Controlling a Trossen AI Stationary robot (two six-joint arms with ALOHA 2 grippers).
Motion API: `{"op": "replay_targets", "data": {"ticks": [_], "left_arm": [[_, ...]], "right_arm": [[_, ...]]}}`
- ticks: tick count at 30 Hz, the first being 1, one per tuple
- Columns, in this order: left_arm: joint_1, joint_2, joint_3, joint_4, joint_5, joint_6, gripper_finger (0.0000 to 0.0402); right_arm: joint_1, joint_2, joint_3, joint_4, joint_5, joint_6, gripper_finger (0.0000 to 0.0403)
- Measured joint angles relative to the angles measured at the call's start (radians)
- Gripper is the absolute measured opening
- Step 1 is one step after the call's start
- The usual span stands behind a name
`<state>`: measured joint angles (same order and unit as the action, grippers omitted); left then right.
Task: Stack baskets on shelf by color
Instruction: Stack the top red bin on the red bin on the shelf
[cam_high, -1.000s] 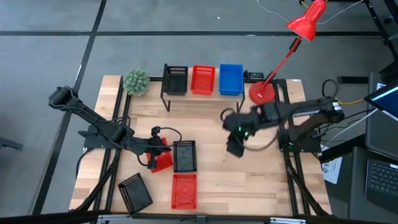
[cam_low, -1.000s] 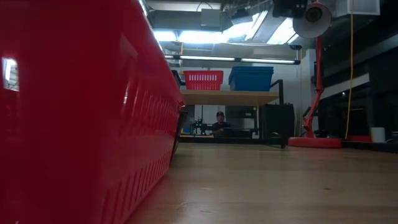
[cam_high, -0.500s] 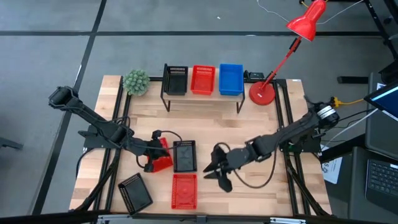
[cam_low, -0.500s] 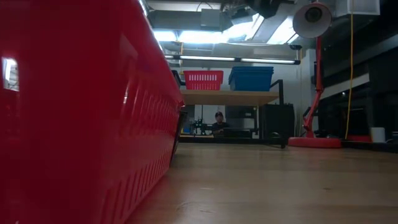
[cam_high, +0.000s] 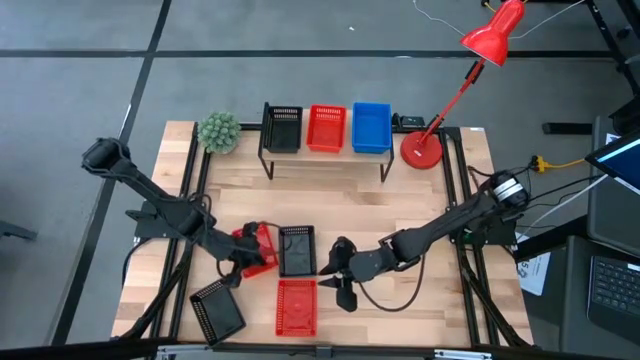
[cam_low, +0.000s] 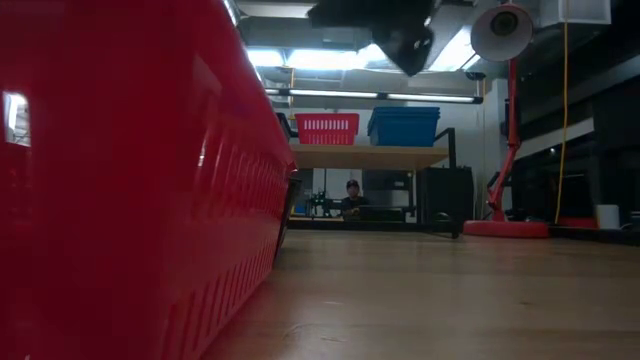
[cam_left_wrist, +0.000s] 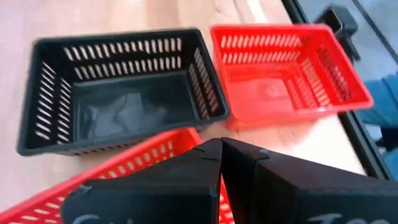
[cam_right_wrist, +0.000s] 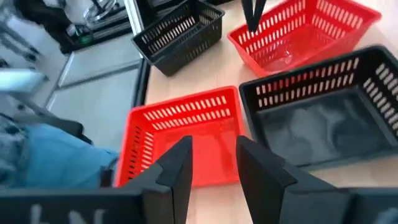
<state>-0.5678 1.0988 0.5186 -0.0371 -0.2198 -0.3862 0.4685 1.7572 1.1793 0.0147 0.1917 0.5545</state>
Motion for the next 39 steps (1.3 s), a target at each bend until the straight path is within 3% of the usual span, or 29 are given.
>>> {"op": "replay_targets", "data": {"ticks": [9, 13, 20, 28, 35, 39], "left_arm": [[-0.051, 0.06, 0.0, -0.008, 0.001, -0.122, 0.0], [-0.072, 0.108, 0.0, -0.021, -0.039, -0.212, 0.0], [-0.113, 0.153, 0.04, -0.042, -0.114, -0.234, 0.0], [-0.108, 0.153, 0.059, -0.076, -0.083, -0.227, 0.0], [-0.098, 0.151, 0.059, -0.077, -0.074, -0.112, 0.0], [-0.078, 0.151, 0.059, -0.082, 0.001, -0.168, 0.0017]], "right_arm": [[-0.035, 0.053, 0.0, -0.003, 0.0, -0.093, 0.0122], [-0.037, 0.053, 0.0, 0.0, 0.002, -0.097, 0.0122], [-0.037, 0.053, 0.0, -0.045, -0.001, -0.09, 0.0122], [-0.037, 0.053, 0.0, -0.051, -0.001, -0.092, 0.0122], [-0.037, 0.053, 0.0, -0.071, -0.001, -0.095, 0.0122], [-0.037, 0.053, 0.0, -0.09, -0.001, -0.093, 0.0122]]}}
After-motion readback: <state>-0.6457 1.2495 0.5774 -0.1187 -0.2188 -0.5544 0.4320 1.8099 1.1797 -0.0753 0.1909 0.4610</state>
